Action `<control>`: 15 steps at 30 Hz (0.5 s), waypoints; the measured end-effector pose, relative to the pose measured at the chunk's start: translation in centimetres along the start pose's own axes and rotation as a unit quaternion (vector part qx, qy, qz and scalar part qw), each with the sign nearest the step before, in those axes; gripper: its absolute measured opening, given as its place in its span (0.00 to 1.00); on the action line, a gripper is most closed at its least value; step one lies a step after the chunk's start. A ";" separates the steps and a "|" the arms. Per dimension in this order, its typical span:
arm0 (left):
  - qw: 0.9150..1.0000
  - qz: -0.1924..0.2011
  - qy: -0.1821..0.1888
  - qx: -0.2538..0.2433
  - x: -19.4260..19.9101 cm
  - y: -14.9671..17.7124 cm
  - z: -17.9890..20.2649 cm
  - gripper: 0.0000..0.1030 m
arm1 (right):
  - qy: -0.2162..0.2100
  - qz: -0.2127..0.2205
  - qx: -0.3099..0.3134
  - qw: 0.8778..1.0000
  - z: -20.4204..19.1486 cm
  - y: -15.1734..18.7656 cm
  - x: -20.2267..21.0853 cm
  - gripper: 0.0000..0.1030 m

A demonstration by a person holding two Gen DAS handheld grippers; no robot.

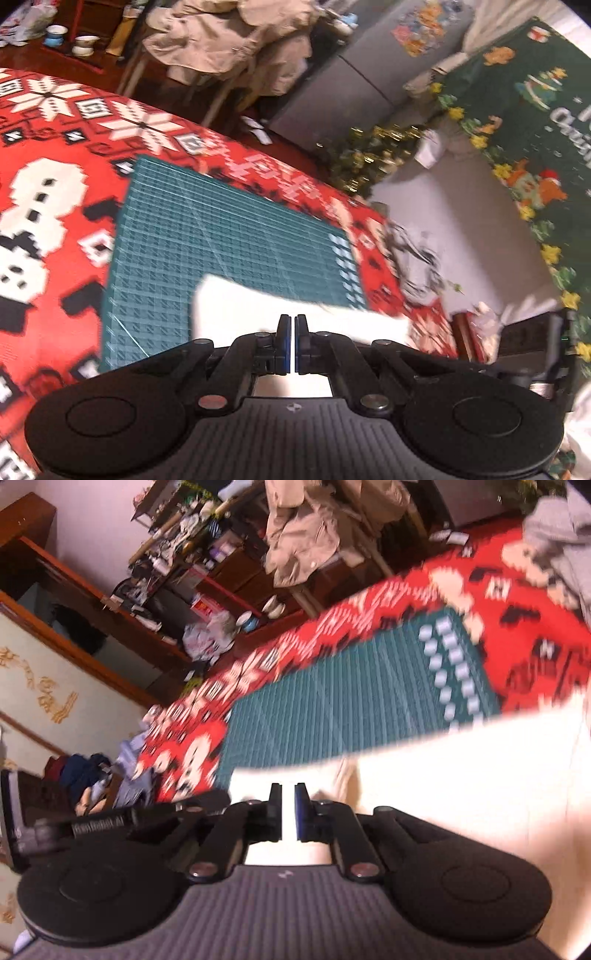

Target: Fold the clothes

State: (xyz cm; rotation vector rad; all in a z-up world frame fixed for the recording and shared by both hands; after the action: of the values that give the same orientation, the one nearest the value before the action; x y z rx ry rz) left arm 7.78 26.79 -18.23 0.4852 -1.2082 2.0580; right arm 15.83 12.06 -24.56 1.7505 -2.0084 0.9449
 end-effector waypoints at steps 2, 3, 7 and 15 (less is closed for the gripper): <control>1.000 -0.011 -0.001 -0.011 -0.2 0.9 0.5 0.01 | 0.012 -0.013 0.002 1.000 0.8 1.5 -0.1 0.09; 1.000 -0.019 -0.004 -0.015 -0.4 1.3 0.6 0.01 | 0.021 -0.014 0.004 1.000 1.4 2.0 -0.2 0.07; 0.999 -0.034 -0.005 -0.018 -0.5 2.9 1.0 0.01 | 0.011 -0.017 -0.028 0.999 3.7 2.6 1.0 0.00; 0.998 -0.053 0.009 -0.024 -0.3 5.8 2.4 0.01 | -0.006 -0.022 -0.027 0.999 1.9 5.2 2.8 0.09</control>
State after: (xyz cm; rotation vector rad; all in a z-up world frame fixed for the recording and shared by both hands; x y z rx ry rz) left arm 3.73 22.70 -20.76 0.4966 -1.1919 1.9356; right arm 10.64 8.84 -25.63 1.7669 -1.9760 0.8599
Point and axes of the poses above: each gripper's, at about its wrist camera, not at the fingertips, and x roughly against the way its jaws point, z to its right, y to its underside, the point moved 5 cm from there along -x, roughly the way its jaws point, and after that the axes turned 13 degrees about -x, right-handed, at the moved point
